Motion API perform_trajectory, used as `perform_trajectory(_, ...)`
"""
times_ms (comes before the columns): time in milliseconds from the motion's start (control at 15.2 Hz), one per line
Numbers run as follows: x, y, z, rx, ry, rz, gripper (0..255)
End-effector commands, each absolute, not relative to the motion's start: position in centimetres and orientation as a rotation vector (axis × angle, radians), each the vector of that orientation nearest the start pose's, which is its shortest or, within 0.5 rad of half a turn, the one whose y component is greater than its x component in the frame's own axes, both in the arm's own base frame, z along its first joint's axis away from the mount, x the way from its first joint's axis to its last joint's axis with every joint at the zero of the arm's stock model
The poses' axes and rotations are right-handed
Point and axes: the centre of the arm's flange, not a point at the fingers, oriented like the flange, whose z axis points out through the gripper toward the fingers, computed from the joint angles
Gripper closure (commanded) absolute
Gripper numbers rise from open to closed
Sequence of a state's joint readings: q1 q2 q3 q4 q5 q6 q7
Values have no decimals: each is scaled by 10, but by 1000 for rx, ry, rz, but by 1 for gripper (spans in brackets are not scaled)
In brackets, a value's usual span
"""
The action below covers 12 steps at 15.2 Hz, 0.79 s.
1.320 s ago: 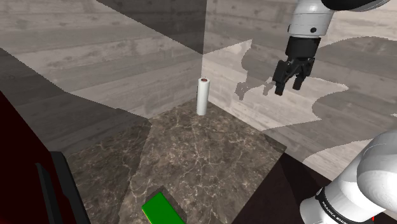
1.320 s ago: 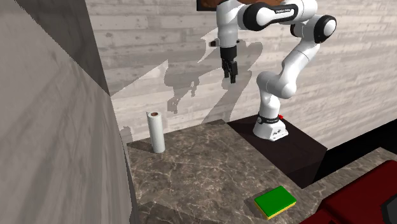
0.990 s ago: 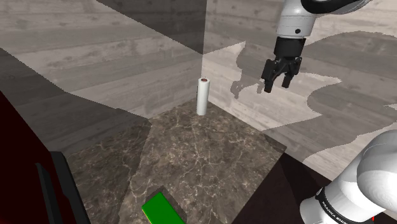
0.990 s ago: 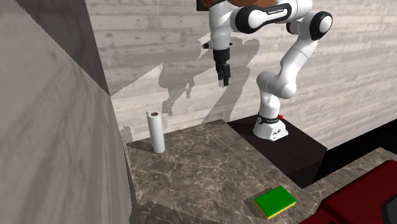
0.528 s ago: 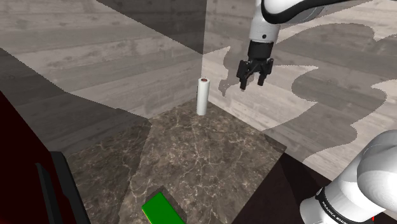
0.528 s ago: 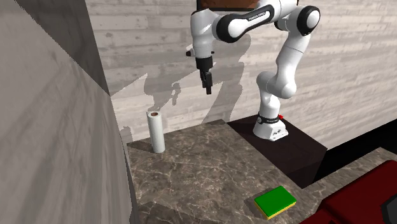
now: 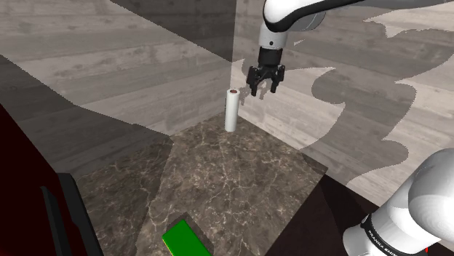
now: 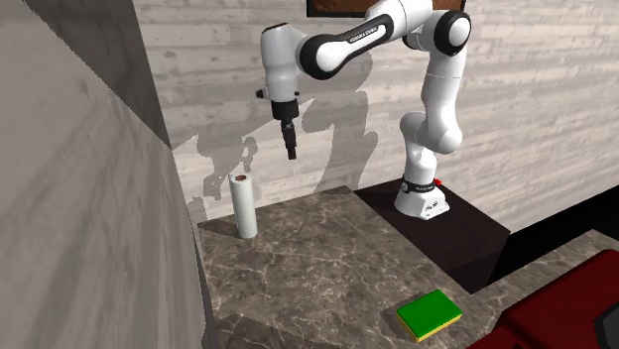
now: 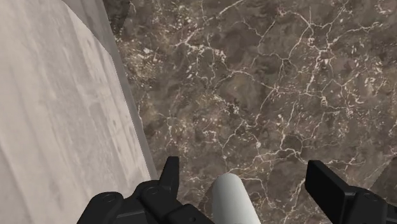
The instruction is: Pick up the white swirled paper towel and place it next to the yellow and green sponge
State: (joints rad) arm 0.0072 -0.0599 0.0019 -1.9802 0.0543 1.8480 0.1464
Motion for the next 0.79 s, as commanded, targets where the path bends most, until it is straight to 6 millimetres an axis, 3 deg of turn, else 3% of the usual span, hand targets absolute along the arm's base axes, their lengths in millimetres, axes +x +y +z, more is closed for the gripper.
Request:
perform_trajectory(0, 556, 11, 478, -3083, 242, 108, 0)
perform_trajectory(726, 692, 14, 446, -3074, 259, 58, 0)
